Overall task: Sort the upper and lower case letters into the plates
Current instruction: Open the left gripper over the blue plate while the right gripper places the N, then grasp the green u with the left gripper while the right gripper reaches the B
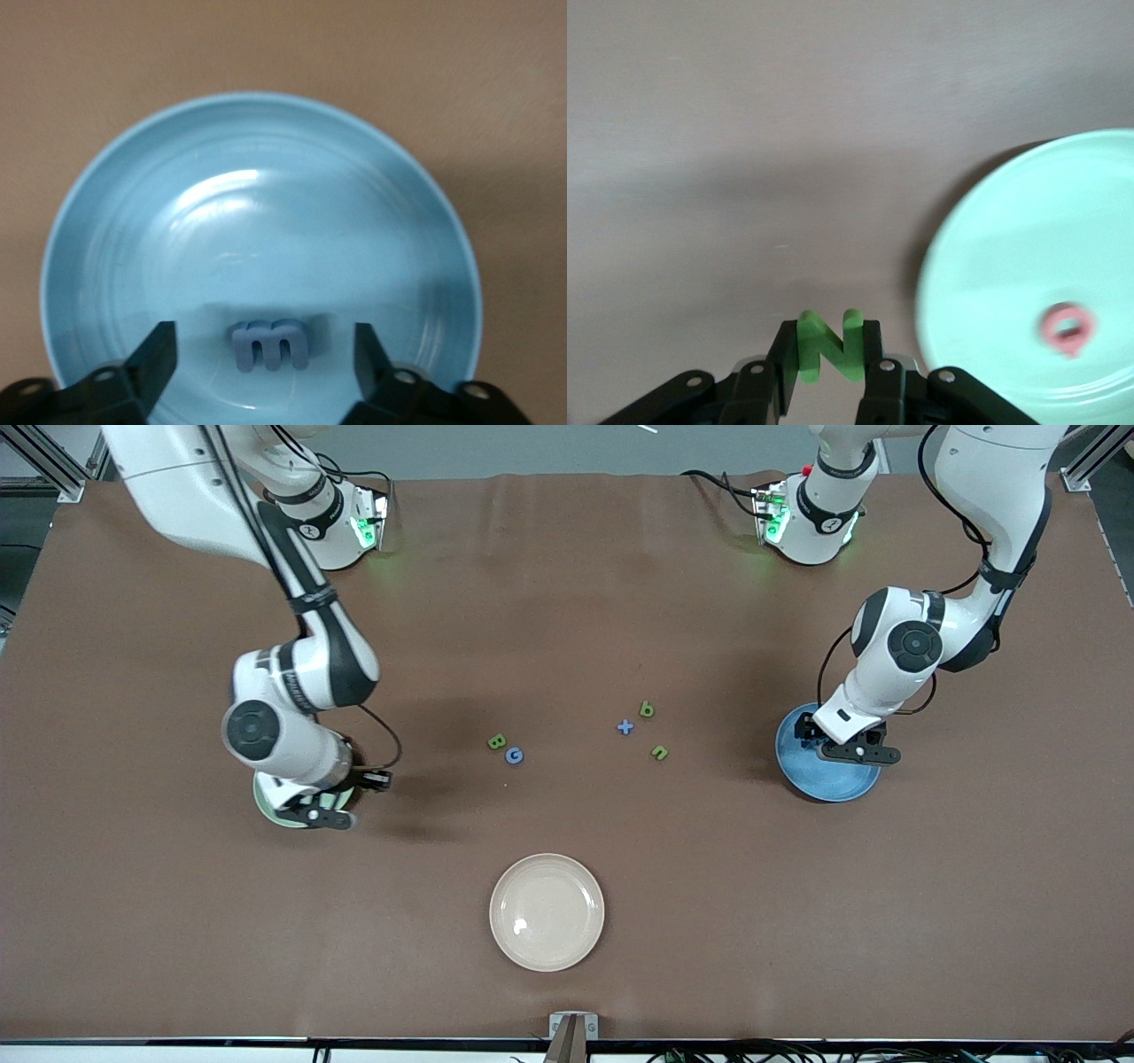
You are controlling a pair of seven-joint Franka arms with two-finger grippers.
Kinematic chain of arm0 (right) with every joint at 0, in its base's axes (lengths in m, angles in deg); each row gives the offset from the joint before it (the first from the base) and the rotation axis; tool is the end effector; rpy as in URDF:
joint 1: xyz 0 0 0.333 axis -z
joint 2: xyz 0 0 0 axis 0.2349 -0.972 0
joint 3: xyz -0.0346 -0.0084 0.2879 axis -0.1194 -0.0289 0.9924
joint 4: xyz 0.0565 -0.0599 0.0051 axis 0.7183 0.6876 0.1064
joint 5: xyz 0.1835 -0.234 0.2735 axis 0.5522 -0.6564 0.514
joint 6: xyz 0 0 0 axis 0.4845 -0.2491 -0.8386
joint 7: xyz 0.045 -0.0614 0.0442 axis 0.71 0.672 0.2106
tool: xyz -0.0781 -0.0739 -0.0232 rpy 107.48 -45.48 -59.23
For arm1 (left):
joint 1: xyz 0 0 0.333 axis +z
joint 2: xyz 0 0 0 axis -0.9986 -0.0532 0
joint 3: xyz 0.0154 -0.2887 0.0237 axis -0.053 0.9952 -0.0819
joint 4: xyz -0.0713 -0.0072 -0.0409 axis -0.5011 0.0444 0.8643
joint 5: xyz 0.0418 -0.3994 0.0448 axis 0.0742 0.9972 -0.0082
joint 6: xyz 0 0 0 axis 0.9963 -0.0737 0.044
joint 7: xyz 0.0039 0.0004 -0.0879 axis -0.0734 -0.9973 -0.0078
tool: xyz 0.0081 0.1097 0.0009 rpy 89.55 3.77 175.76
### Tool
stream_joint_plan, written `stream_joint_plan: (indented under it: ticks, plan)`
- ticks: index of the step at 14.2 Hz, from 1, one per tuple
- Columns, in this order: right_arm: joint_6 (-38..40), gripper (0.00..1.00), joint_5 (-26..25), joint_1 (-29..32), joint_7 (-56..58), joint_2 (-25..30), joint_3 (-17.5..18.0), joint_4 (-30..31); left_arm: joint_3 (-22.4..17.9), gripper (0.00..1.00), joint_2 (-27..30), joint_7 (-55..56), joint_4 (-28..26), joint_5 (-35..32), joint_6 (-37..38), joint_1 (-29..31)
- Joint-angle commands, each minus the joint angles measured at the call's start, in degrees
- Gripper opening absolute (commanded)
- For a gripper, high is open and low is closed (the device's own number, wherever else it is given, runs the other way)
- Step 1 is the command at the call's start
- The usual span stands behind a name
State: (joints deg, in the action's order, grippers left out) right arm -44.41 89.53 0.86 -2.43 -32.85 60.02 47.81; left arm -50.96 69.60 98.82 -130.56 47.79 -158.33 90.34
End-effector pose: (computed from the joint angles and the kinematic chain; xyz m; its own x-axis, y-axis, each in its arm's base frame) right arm 0.5973 0.1368 0.2138 0.9835 -0.1502 -0.1014 -0.1533 -0.9879 -0.0244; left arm 0.4904 -0.0641 0.1636 0.9868 -0.1507 0.0588 -0.1474 -0.9874 -0.0567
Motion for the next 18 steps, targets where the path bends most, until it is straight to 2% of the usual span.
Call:
stream_joint_plan:
  ticks: [1, 5, 9, 10, 11, 12, 13, 14, 18]
  plan:
    - [-0.9, 0.0, -0.86, 3.67, 5.14, 2.06, 1.23, 4.47, 3.03, 1.0, 3.04, 0.39, 1.07, -0.59, 3.67, 0.57]
    - [-1.34, 0.01, -3.58, 5.69, 5.33, 1.98, 0.8, 6.4, 8.66, 1.0, 2.79, 8.19, 6.61, -0.14, 11.14, 0.48]
    - [-4.58, 0.04, -3.67, 6.39, 5.42, 1.62, 0.71, 8.86, 14.9, 1.0, -1.42, 19.35, 14.69, 0.21, 16.95, -0.22]
    - [-5.12, 0.11, -3.76, 7.1, 5.42, 1.54, 0.71, 9.39, 15.87, 1.0, -2.91, 21.64, 16.01, 0.21, 16.96, -0.31]
    - [-5.03, 0.3, -3.76, 7.28, 5.42, 1.54, 0.71, 9.4, 16.75, 1.0, -4.58, 23.84, 17.07, 0.12, 16.96, -0.48]
    - [-4.95, 0.66, -3.76, 7.45, 5.42, 1.54, 0.71, 9.31, 17.19, 1.0, -6.08, 25.43, 18.21, 0.12, 16.96, -1.18]
    - [-4.6, 0.96, -3.76, 7.89, 5.42, 1.54, 0.71, 9.05, 17.28, 1.0, -7.92, 26.49, 20.14, 0.21, 16.96, -2.58]
    - [-4.25, 1.0, -3.76, 8.07, 5.33, 1.97, 0.79, 8.78, 17.2, 1.0, -9.24, 27.11, 21.98, 0.21, 16.96, -3.81]
    - [-1.25, 1.0, -2.19, 5.36, 1.14, 2.94, 1.58, 7.02, 17.11, 1.0, -14.87, 30.54, 28.32, 0.03, 17.13, -7.77]
